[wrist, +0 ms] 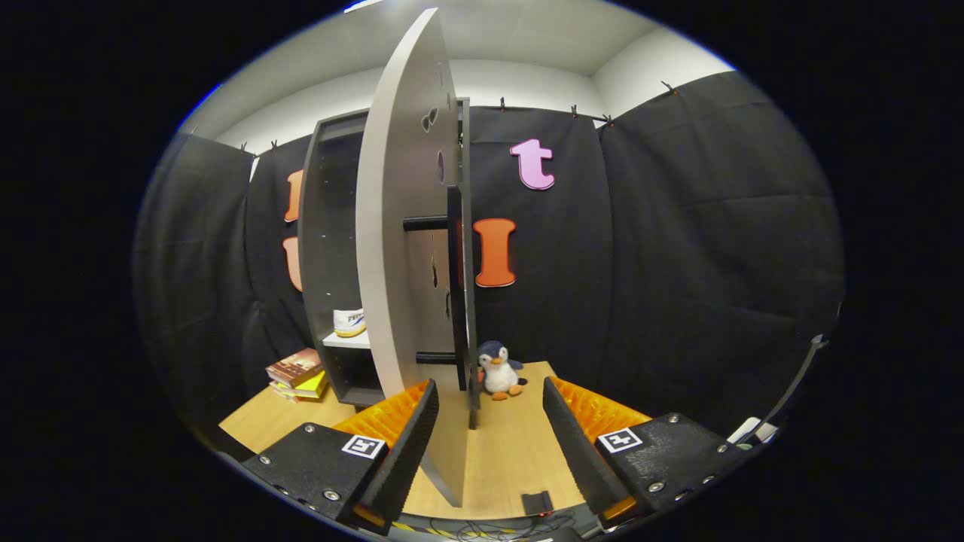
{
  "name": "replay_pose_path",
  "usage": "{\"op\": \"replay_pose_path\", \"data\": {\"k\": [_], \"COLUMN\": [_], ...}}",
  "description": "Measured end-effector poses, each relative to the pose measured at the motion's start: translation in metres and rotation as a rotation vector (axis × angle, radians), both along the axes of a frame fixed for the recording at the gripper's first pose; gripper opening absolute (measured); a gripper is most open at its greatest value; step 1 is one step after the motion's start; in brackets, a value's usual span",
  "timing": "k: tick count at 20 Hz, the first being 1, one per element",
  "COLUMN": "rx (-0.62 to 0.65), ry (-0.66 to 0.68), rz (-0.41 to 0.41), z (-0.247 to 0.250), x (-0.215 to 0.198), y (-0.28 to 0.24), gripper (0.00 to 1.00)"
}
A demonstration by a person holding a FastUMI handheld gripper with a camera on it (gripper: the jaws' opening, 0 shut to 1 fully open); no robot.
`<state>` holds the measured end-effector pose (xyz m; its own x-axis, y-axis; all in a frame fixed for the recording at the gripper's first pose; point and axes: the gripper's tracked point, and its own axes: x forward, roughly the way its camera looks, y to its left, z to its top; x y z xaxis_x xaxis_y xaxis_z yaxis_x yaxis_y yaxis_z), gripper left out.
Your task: Open the shoe cabinet door, grab the shoes and put them into the shoe cabinet, then close the shoe cabinet door.
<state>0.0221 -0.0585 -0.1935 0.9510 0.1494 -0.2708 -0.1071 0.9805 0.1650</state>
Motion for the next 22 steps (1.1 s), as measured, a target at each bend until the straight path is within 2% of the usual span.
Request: {"op": "replay_pose_path", "data": {"k": [13, 22], "rx": [-0.004, 0.023], "ry": [-0.016, -0.031], "rz": [0.102, 0.217], "z": [0.011, 0.010], "x": [0.012, 0.063], "y": [0.108, 0.234], "gripper": [0.87, 0.89]}}
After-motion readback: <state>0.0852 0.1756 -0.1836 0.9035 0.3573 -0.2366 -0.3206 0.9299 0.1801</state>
